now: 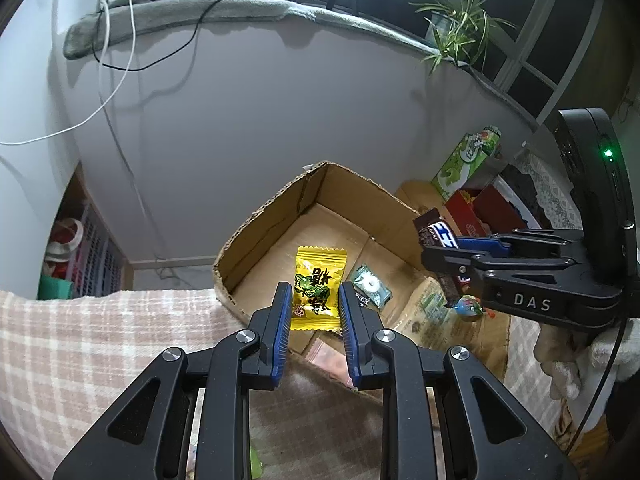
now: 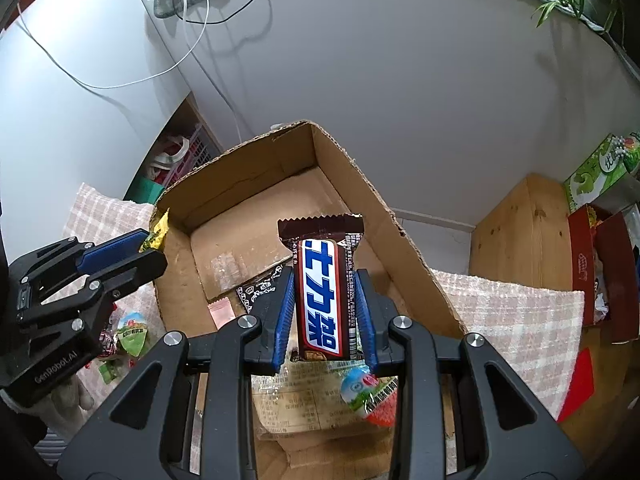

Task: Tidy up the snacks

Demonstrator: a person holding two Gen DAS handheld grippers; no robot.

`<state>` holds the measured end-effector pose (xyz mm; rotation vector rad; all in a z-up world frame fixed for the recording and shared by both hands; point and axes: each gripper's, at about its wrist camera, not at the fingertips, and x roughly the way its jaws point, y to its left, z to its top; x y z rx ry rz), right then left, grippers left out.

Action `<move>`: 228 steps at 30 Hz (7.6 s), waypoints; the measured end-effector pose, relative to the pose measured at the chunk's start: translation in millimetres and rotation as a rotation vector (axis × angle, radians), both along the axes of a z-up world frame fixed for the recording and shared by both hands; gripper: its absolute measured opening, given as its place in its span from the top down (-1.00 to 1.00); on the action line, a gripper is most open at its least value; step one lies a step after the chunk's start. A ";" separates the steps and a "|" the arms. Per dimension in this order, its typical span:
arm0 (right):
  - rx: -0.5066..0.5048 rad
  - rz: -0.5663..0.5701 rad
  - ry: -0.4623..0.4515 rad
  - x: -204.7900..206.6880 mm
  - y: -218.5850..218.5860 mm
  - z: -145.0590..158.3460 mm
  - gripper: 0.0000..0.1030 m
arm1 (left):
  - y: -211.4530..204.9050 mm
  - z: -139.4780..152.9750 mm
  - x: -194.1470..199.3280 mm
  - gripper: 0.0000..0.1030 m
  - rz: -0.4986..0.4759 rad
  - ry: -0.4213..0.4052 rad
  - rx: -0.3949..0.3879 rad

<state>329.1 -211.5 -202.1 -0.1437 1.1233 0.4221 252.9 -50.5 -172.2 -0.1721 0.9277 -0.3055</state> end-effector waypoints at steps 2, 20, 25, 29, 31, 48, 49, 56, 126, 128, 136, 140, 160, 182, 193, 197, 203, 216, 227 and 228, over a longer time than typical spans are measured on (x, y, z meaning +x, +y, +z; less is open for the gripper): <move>-0.005 -0.004 -0.001 0.9 0.1 -1.1 0.22 | -2.3 -0.9 0.8 0.57 -0.004 0.004 -0.001; 0.000 -0.003 -0.028 -11.4 -1.1 10.5 -0.10 | 3.7 3.6 -4.0 0.21 0.016 0.004 -0.005; 0.019 0.009 -0.045 -25.1 0.7 23.1 -0.10 | 16.9 14.2 -14.4 0.21 0.036 -0.018 -0.013; 0.052 0.026 -0.058 -41.5 5.0 34.1 -0.10 | 37.9 27.5 -28.3 0.21 0.067 -0.037 -0.037; 0.066 0.039 -0.060 -50.3 9.2 37.7 -0.10 | 49.5 33.5 -38.0 0.21 0.079 -0.046 -0.040; 0.123 0.243 0.031 -116.4 88.6 21.3 -0.10 | 128.1 17.9 -127.1 0.21 0.214 0.016 -0.066; 0.124 0.248 0.039 -117.3 91.2 18.6 -0.10 | 128.6 14.1 -130.5 0.21 0.213 0.026 -0.067; 0.130 0.276 0.127 -112.8 118.9 -10.9 -0.10 | 112.9 3.1 -136.6 0.21 0.114 0.044 -0.001; 0.356 0.107 0.238 -76.5 74.9 -4.1 0.32 | 104.7 -19.9 -139.9 0.29 0.054 0.005 -0.091; 0.346 0.099 0.206 -72.3 65.4 6.2 0.32 | 100.7 -15.2 -130.6 0.29 0.052 -0.007 -0.094; 0.316 0.028 0.109 -42.6 24.4 32.7 0.32 | 88.3 8.3 -93.2 0.29 0.050 -0.067 -0.103; 0.303 -0.010 0.072 -22.2 7.5 41.6 0.32 | 77.4 17.9 -72.1 0.29 0.037 -0.093 -0.098; 0.220 -0.067 0.074 37.0 -5.6 11.4 0.32 | 16.9 7.7 -7.2 0.29 -0.004 -0.062 -0.083; 0.185 -0.078 0.066 25.9 -2.0 11.2 -0.11 | 8.5 4.0 -9.8 0.12 -0.006 -0.024 -0.078; 0.224 -0.020 0.043 -10.3 15.8 30.2 -0.11 | 57.1 26.4 -42.1 0.12 0.065 -0.040 -0.143; 0.227 0.034 0.040 -32.0 31.6 33.4 -0.11 | 90.3 30.9 -63.4 0.12 0.128 -0.043 -0.156; 0.237 0.119 0.077 -64.5 62.1 26.3 -0.11 | 136.5 24.7 -102.6 0.12 0.225 -0.024 -0.140; 0.102 0.243 0.109 -133.1 116.9 -27.4 -0.11 | 155.2 -17.9 -151.3 0.12 0.297 0.087 -0.116; 0.023 0.217 0.109 -138.8 131.1 -64.2 -0.11 | 139.9 -45.2 -153.9 0.12 0.288 0.139 -0.080; 0.019 0.219 0.109 -139.0 132.8 -65.8 -0.11 | 138.9 -47.2 -154.2 0.12 0.288 0.143 -0.079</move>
